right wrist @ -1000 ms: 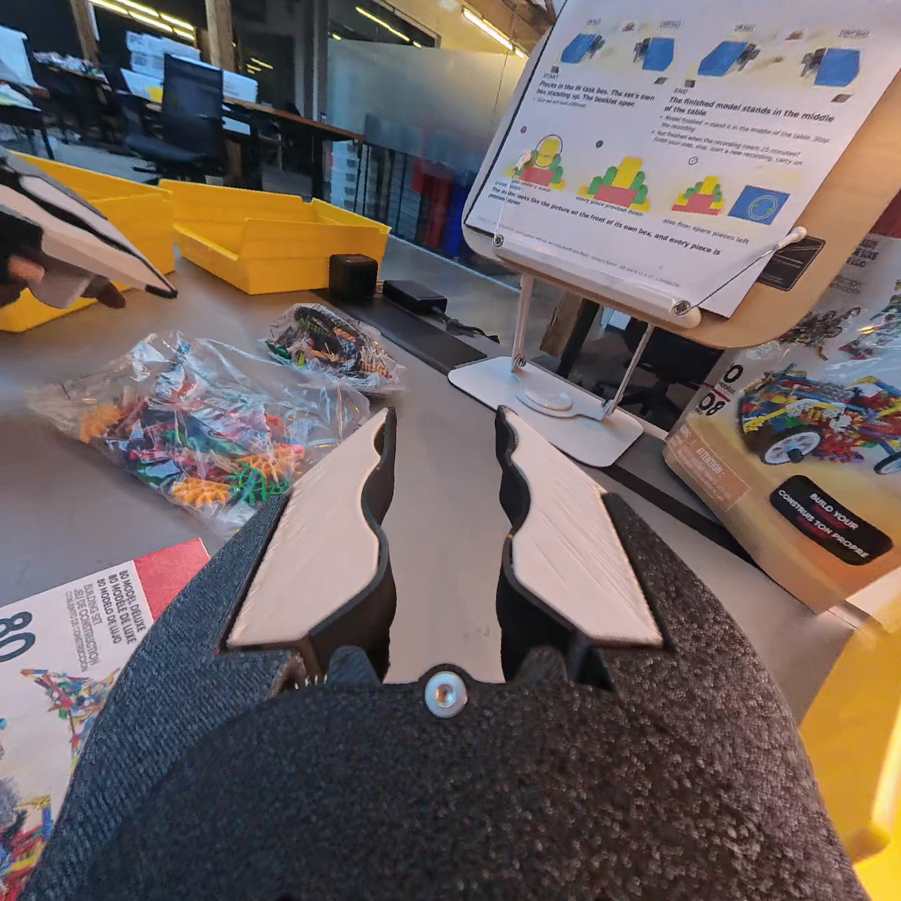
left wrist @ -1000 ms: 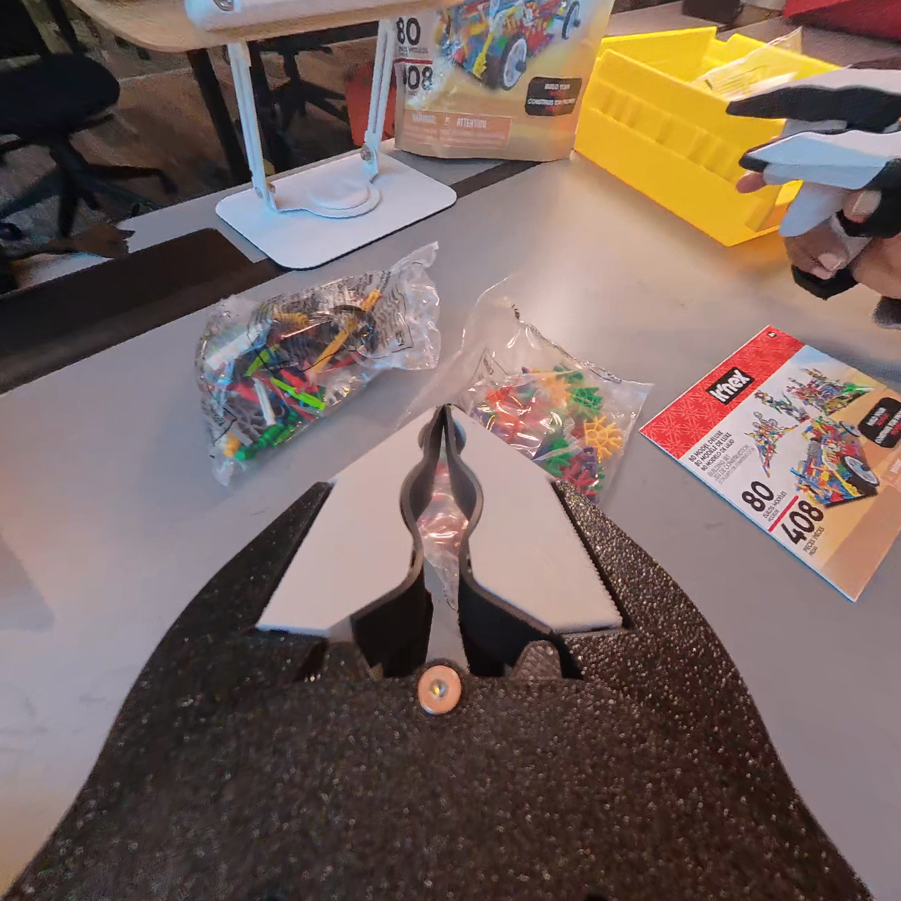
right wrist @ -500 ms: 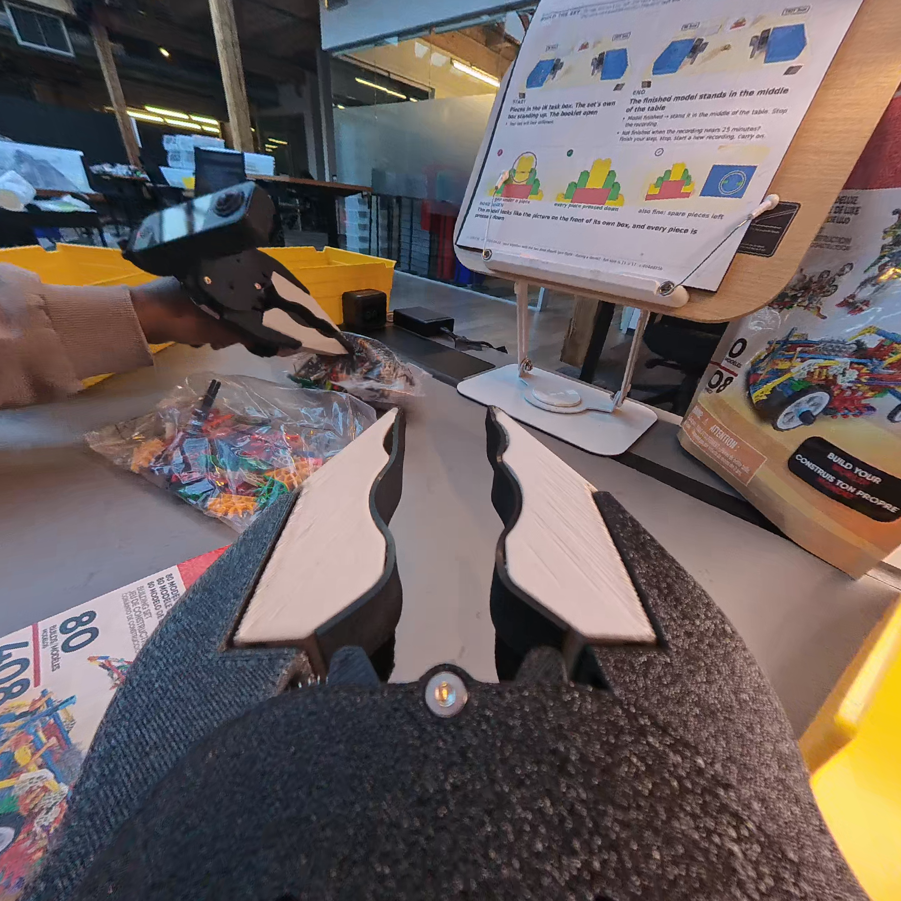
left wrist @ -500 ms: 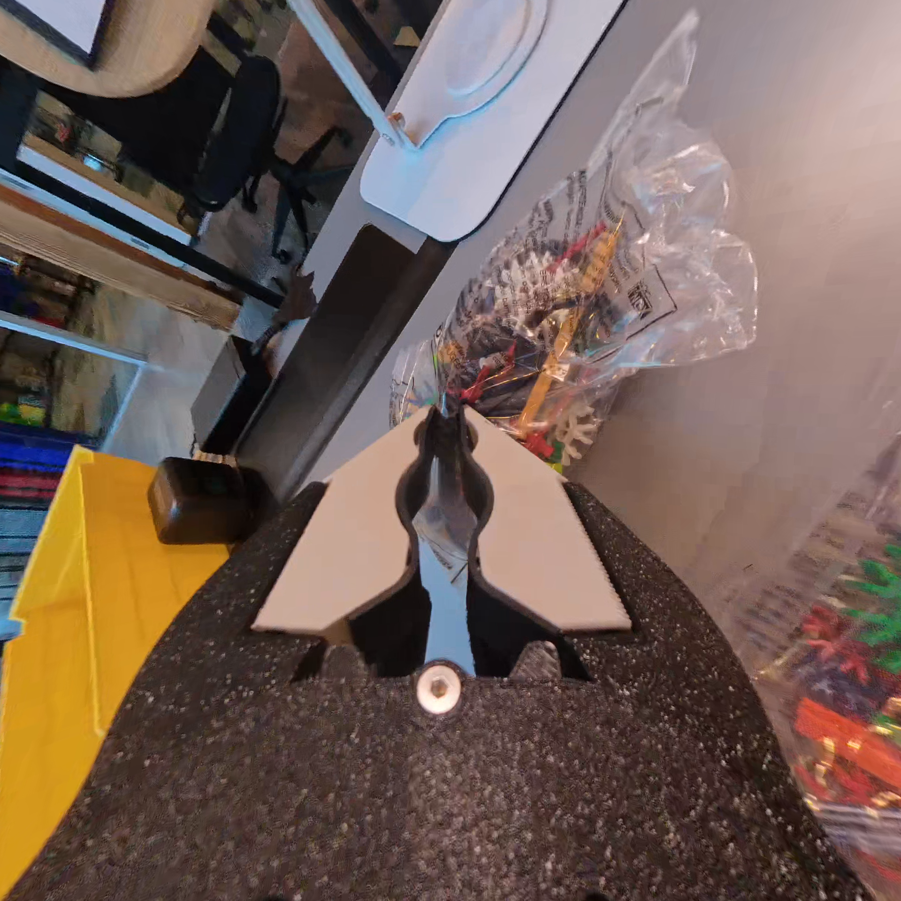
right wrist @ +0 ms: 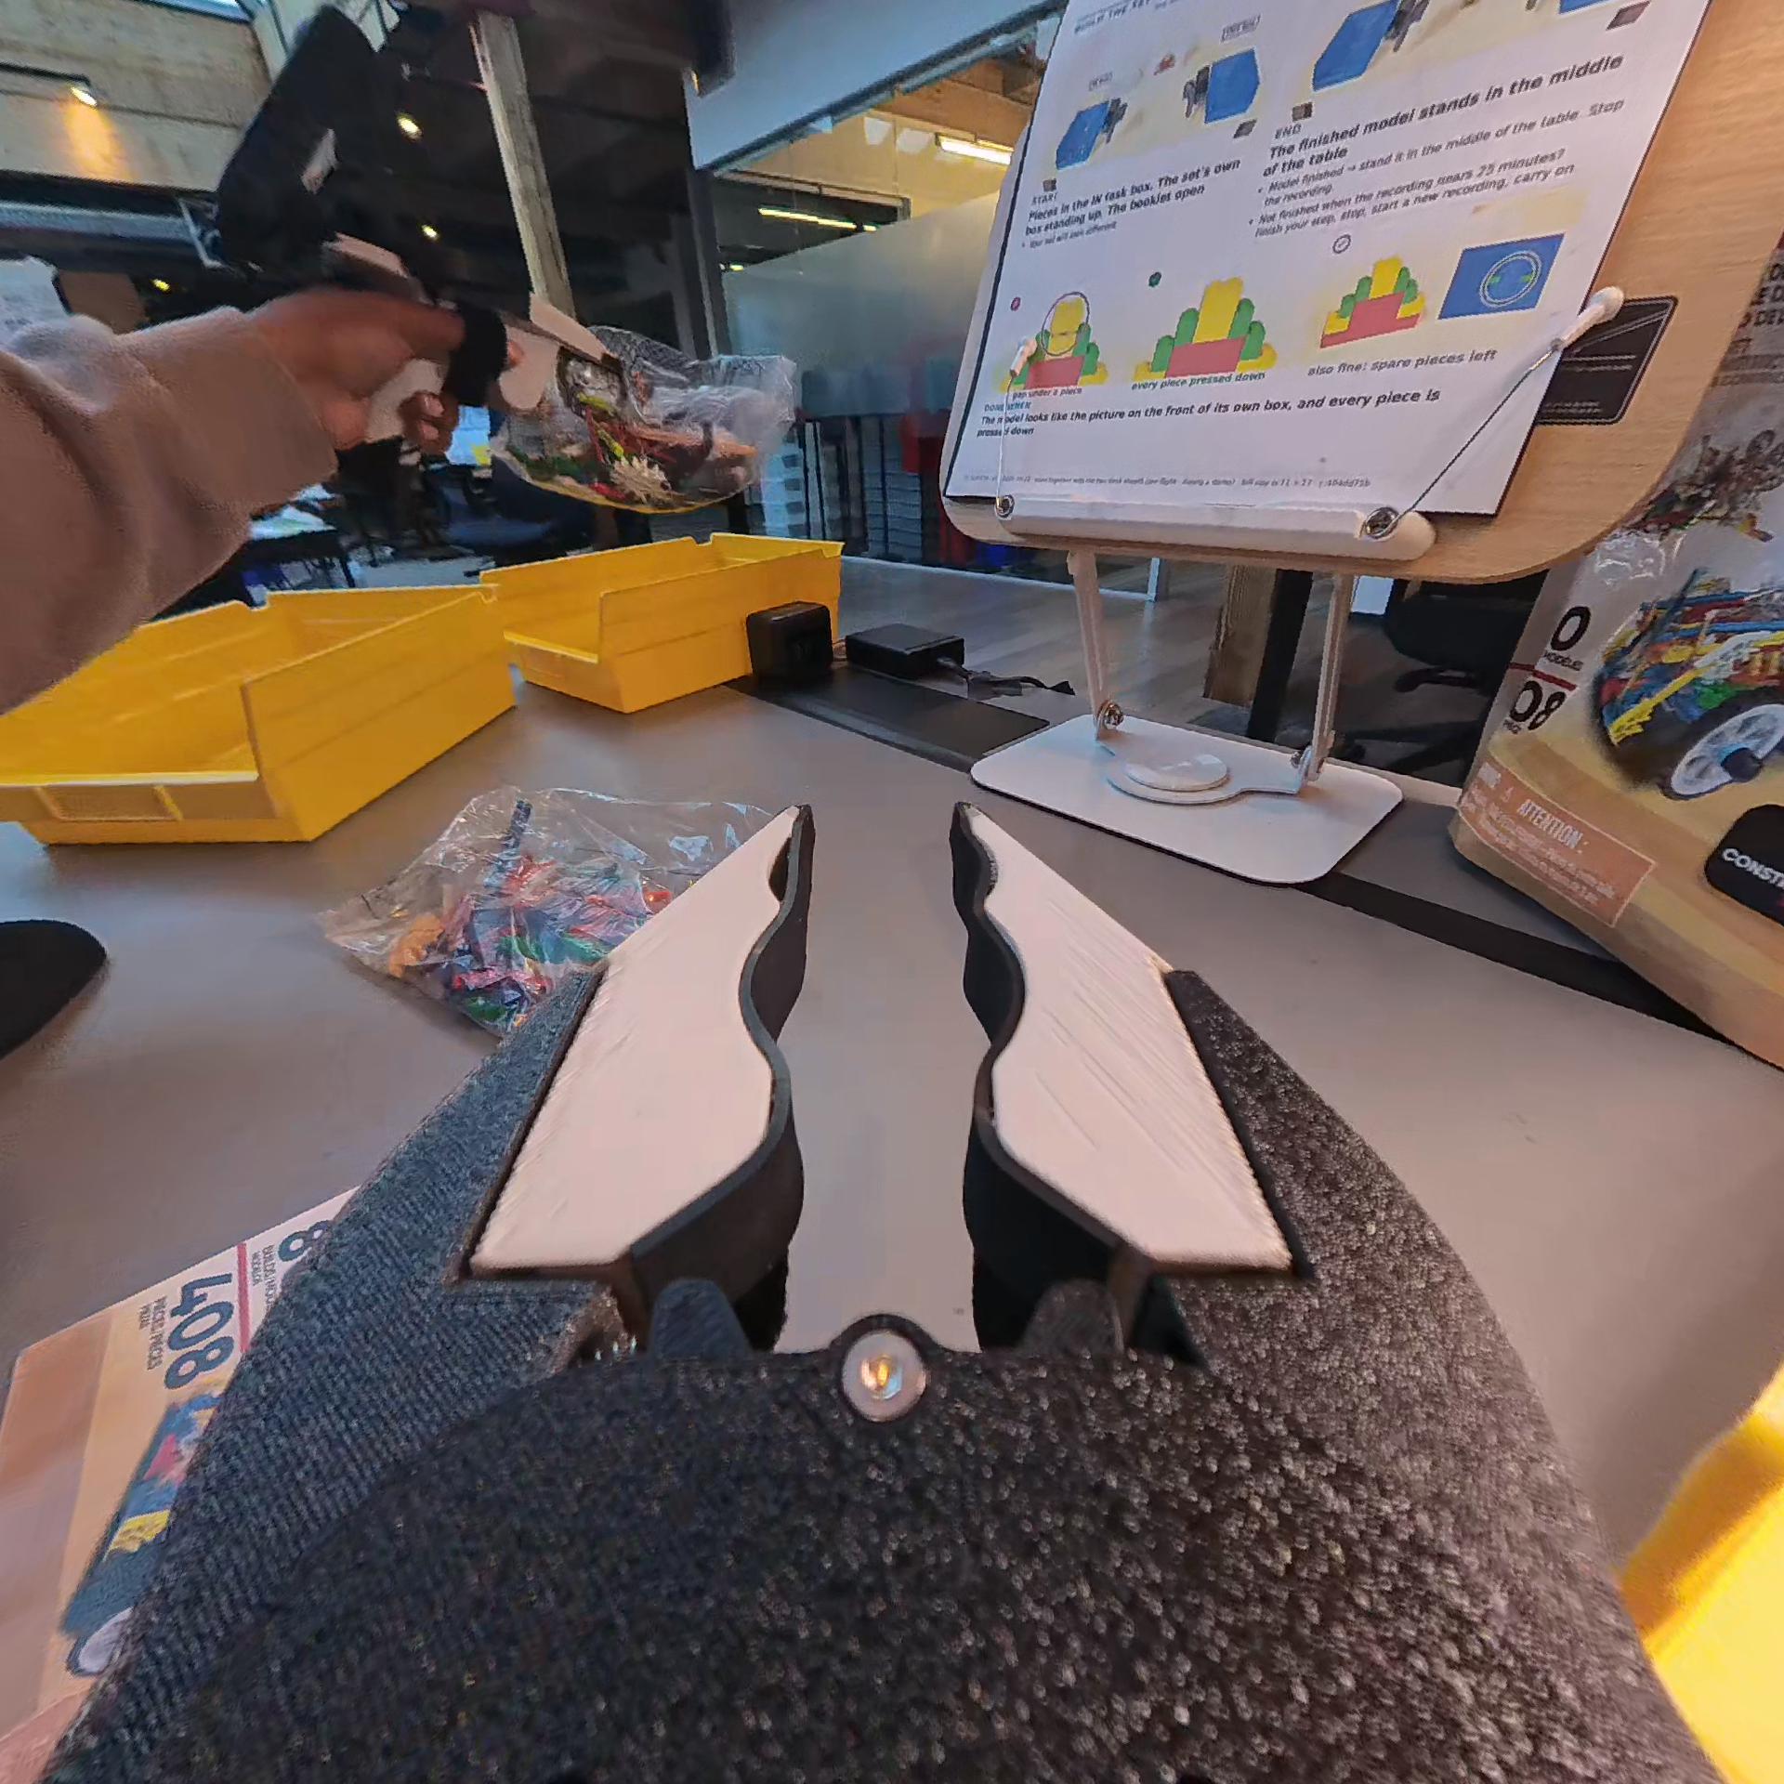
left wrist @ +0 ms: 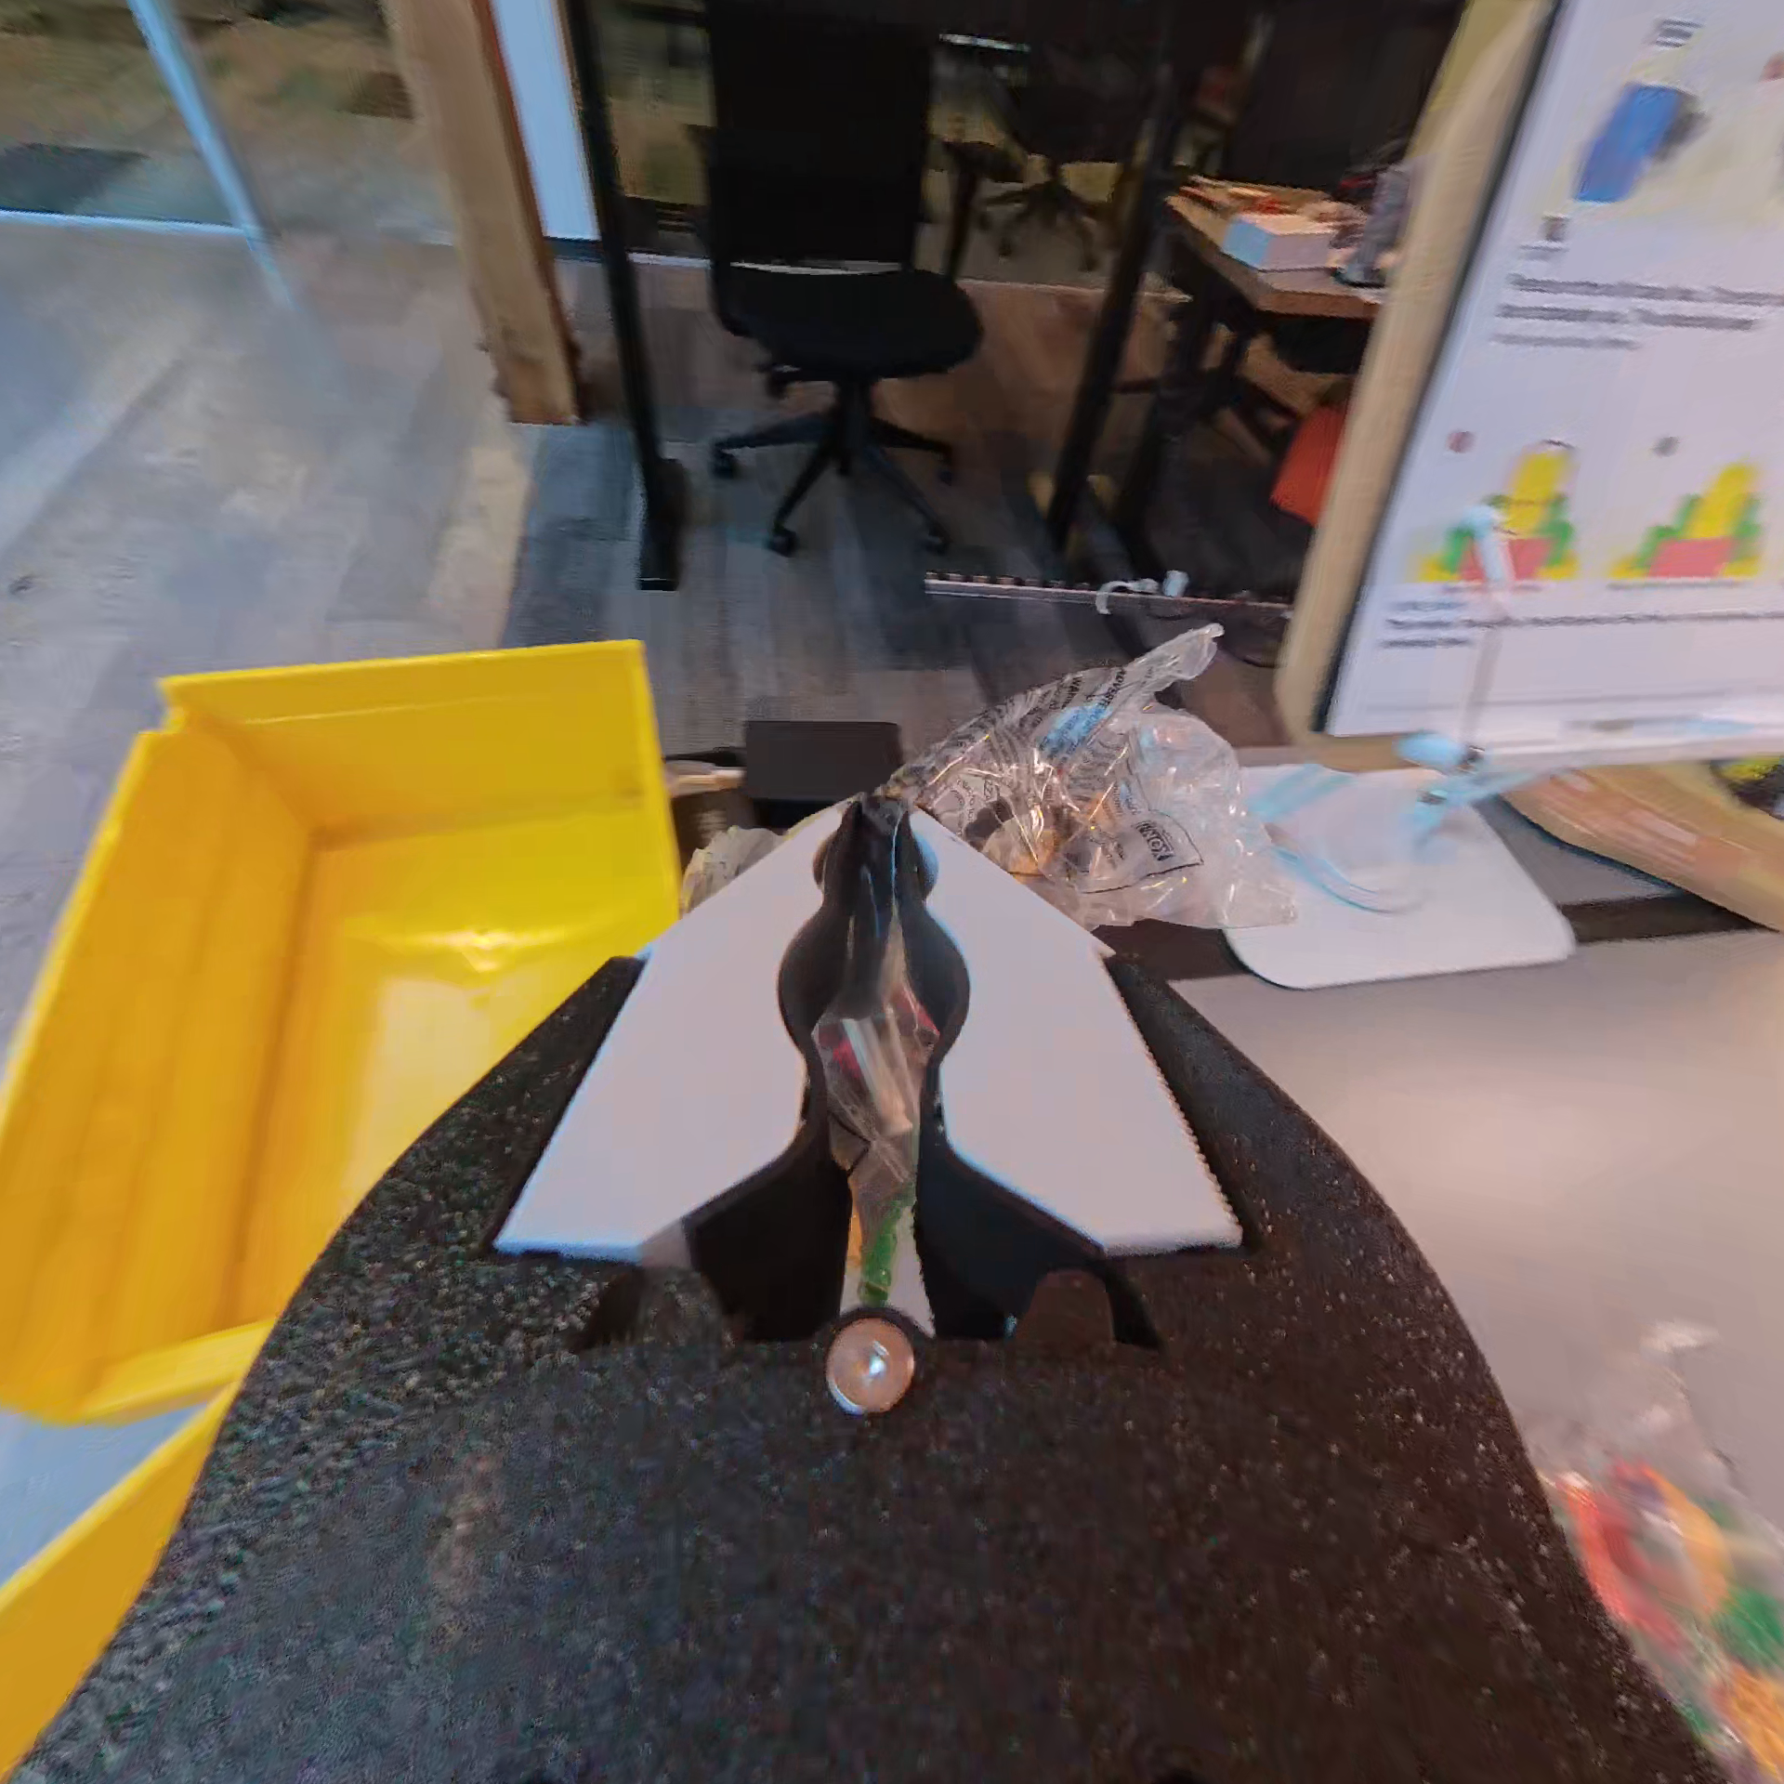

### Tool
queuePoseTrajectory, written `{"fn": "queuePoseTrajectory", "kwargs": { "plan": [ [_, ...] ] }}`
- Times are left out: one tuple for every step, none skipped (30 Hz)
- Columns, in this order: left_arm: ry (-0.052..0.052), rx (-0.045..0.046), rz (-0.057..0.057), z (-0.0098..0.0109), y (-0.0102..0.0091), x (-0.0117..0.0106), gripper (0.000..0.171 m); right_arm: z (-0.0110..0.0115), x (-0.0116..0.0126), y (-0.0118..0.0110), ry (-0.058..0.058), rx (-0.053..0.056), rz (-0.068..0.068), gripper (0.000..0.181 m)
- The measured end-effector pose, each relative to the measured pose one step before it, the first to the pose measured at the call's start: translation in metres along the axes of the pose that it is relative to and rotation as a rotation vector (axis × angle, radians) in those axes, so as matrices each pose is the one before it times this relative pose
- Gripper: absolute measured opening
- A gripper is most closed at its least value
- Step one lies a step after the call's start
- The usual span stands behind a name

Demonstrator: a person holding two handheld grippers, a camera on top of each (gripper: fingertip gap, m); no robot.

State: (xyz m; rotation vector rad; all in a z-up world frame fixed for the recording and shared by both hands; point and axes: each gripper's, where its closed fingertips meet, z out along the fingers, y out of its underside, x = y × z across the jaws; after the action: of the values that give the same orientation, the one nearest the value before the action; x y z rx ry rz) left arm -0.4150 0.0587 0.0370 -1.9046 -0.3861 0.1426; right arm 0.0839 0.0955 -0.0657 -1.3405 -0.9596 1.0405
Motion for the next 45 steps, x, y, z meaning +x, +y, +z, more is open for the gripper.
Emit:
{"fn": "queuePoseTrajectory", "kwargs": {
  "plan": [
    [-0.0609, -0.00236, 0.0056, 0.00511, -0.00189, -0.01977, 0.003, 0.00054, -0.00026, 0.00141, -0.0012, -0.0057, 0.0022, 0.028],
    [-0.0579, -0.0104, 0.0125, 0.00695, 0.00016, -0.01773, 0.003, 0.00058, -0.00046, 0.00174, -0.0013, -0.0066, 0.0002, 0.027],
    [-0.056, -0.01047, 0.0123, 0.0074, 0.00122, -0.01588, 0.003, 0.00066, -0.00051, 0.00194, -0.0011, -0.0065, -0.0003, 0.027],
    [-0.0533, -0.00179, 0.002, 0.00708, 0.00085, -0.01435, 0.003, 0.0005, -0.00025, 0.00178, 0.0004, -0.0061, -0.0002, 0.027],
    [-0.0514, 0.00727, -0.0097, 0.00648, 0.00054, -0.0133, 0.003, 0.00046, -0.00022, 0.00162, 0.001, -0.005, -0.0005, 0.027],
    [-0.0402, 0.01337, -0.0193, 0.006, 0.00064, -0.01072, 0.003, 0.00023, -0.00007, 0.0013, 0.0017, -0.0042, -0.0002, 0.027],
    [-0.0146, 0.0137, -0.0214, 0.00559, 0.00139, -0.00544, 0.003, 0.00029, -0.00012, 0.00109, 0.0016, -0.0034, 0.0001, 0.027],
    [0.0072, -0.00186, -0.0118, 0.00516, 0.00418, -0.00035, 0.004, 0.0003, 0.00008, 0.00087, 0.0016, -0.0026, 0.0004, 0.027],
    [0.0154, -0.01164, 0.0028, 0.00364, 0.00558, 0.00249, 0.007, 0.00008, 0.00004, 0.00054, 0.001, -0.0017, 0.0009, 0.027],
    [0.0222, 0.01104, 0.0176, 0.00035, 0.00204, 0.00552, 0.012, 0.00014, -0.00015, 0.00052, -0.0007, -0.0017, 0.0029, 0.027],
    [0.0339, 0.03043, 0.0275, -0.00323, -0.00191, 0.00951, 0.019, 0.00008, 0.00037, 0.00069, 0.0013, -0.0031, 0.0067, 0.027],
    [0.0433, 0.02361, 0.0307, -0.00443, -0.00262, 0.01304, 0.025, 0.00008, -0.00023, 0.00057, -0.0032, -0.0009, 0.0087, 0.027],
    [0.0593, 0.01094, 0.0312, -0.00473, -0.00181, 0.01731, 0.026, 0.00032, -0.00101, 0.00044, -0.009, 0.0006, 0.0107, 0.027],
    [0.0831, -0.00299, 0.0288, -0.00495, -0.00009, 0.02259, 0.028, 0.00061, -0.00079, 0.00077, -0.0076, -0.0012, 0.0104, 0.027],
    [0.1249, -0.02501, 0.0225, -0.00474, 0.00347, 0.03073, 0.031, 0.00084, -0.00059, 0.00132, -0.0051, -0.0036, 0.0068, 0.027],
    [0.1705, -0.0526, 0.0088, -0.00332, 0.00872, 0.03907, 0.036, 0.00065, -0.00084, 0.0016, -0.0057, -0.0046, 0.0026, 0.027],
    [0.1842, -0.07407, -0.0058, -0.00022, 0.01387, 0.04213, 0.044, 0.0006, -0.00081, 0.00113, -0.0038, -0.0038, 0.0001, 0.027],
    [0.171, -0.08509, -0.0053, 0.0043, 0.01814, 0.04022, 0.053, 0.00036, -0.00108, 0.00035, -0.0039, -0.0015, -0.0012, 0.027],
    [0.1251, -0.08582, 0.0112, 0.00895, 0.02039, 0.0325, 0.058, 0.00031, -0.00109, 0.0, -0.0039, -0.0003, -0.0023, 0.027],
    [0.0703, -0.0818, 0.0351, 0.01272, 0.02065, 0.02326, 0.059, 0.0002, -0.00092, -0.00007, -0.003, -0.0005, -0.0028, 0.027],
    [0.0452, -0.08155, 0.0445, 0.01497, 0.02006, 0.01823, 0.058, 0.00029, -0.00087, 0.00002, -0.0019, -0.0004, -0.0028, 0.027],
    [0.0365, -0.08041, 0.0369, 0.01651, 0.01825, 0.01529, 0.059, 0.00017, -0.00065, 0.0003, -0.001, -0.0011, -0.0023, 0.027],
    [0.0227, -0.07368, 0.0259, 0.01728, 0.01548, 0.0112, 0.059, 0.00031, -0.00076, 0.00052, -0.0012, -0.002, -0.0016, 0.027],
    [0.018, -0.06531, 0.0228, 0.01674, 0.01257, 0.00887, 0.058, 0.00028, -0.00045, 0.00047, -0.0004, -0.0018, -0.0013, 0.027],
    [0.0175, -0.05635, 0.0244, 0.01521, 0.00984, 0.00754, 0.056, 0.00019, -0.00049, 0.00046, 0.0002, -0.0022, -0.0024, 0.027],
    [0.0116, -0.04742, 0.0272, 0.01246, 0.00723, 0.00597, 0.047, 0.00012, -0.00015, 0.00034, 0.0009, -0.0022, -0.0044, 0.027],
    [-0.0006, -0.04014, 0.0274, 0.00891, 0.00514, 0.0037, 0.031, 0.00003, -0.00003, 0.00029, 0.0017, -0.0018, -0.0055, 0.027],
    [-0.0038, -0.02523, 0.0233, 0.00499, 0.00223, 0.00313, 0.01, -0.00011, -0.00003, -0.00011, 0.0014, -0.0011, -0.0043, 0.027],
    [-0.0002, -0.0011, 0.0167, 0.00059, -0.00159, 0.00428, 0.0, -0.00039, -0.00015, -0.00062, -0.0011, 0.0011, -0.002, 0.027],
    [-0.0125, 0.00887, 0.0079, -0.00377, -0.00322, 0.00334, 0.0, -0.00044, -0.00014, -0.00096, -0.0012, 0.0028, -0.0003, 0.027],
    [-0.0147, 0.01321, 0.0075, -0.00779, -0.00382, 0.0042, 0.0, -0.00057, 0.00014, -0.00115, -0.0004, 0.0034, -0.0009, 0.027],
    [-0.0161, 0.02171, 0.0104, -0.01127, -0.00469, 0.00536, 0.0, -0.00052, 0.00016, -0.00106, -0.0002, 0.0027, -0.0011, 0.027],
    [-0.024, 0.02499, 0.0071, -0.01414, -0.00477, 0.00495, 0.0, -0.00052, 0.00033, -0.00118, -0.0003, 0.0035, -0.0005, 0.027],
    [-0.0263, 0.02699, 0.0042, -0.01625, -0.0043, 0.00486, 0.0, -0.00056, 0.00011, -0.00118, -0.0015, 0.0042, 0.0007, 0.027],
    [-0.0307, 0.0256, 0.0035, -0.0178, -0.00329, 0.00436, 0.0, -0.00044, 0.00026, -0.00103, -0.0012, 0.0037, 0.0018, 0.027],
    [-0.0374, 0.01723, 0.0058, -0.01882, -0.00121, 0.00313, 0.0, -0.00046, 0.00032, -0.00097, -0.0012, 0.0032, 0.0022, 0.027],
    [-0.0469, 0.01, 0.0048, -0.01987, 0.00092, 0.00061, 0.0, -0.00042, 0.0002, -0.00085, -0.0021, 0.0023, 0.0017, 0.027],
    [-0.0535, 0.00888, -0.0034, -0.02078, 0.00226, -0.00217, 0.0, -0.00045, 0.00036, -0.00079, -0.001, 0.0019, 0.0017, 0.027],
    [-0.0586, 0.01083, -0.016, -0.02182, 0.00295, -0.00547, 0.0, -0.00041, 0.00048, -0.00074, -0.0007, 0.0021, 0.002, 0.027],
    [-0.0614, 0.01234, -0.0255, -0.02244, 0.00371, -0.0086, 0.0, -0.00042, 0.00036, -0.00048, -0.0019, 0.0002, 0.0023, 0.027],
    [-0.0629, 0.01303, -0.0299, -0.02259, 0.00448, -0.01157, 0.0, -0.00026, 0.0004, -0.0002, -0.0027, -0.0013, 0.0037, 0.027],
    [-0.0693, 0.01091, -0.033, -0.02192, 0.00559, -0.01511, 0.0, -0.00017, 0.00006, 0.00027, -0.0052, -0.0033, 0.006, 0.027],
    [-0.0673, 0.00812, -0.0366, -0.02026, 0.00691, -0.01703, 0.0, 0.00003, -0.00001, 0.00042, -0.0046, -0.003, 0.0064, 0.028],
    [-0.0552, 0.00424, -0.0439, -0.01769, 0.00824, -0.01698, 0.0, -0.00011, 0.00028, -0.00016, -0.0007, 0.0008, 0.0038, 0.028],
    [-0.0591, -0.00228, -0.0439, -0.01496, 0.00987, -0.01826, 0.0, 0.00014, -0.00018, 0.00029, -0.0021, -0.0015, 0.0007, 0.028]
  ]
}}
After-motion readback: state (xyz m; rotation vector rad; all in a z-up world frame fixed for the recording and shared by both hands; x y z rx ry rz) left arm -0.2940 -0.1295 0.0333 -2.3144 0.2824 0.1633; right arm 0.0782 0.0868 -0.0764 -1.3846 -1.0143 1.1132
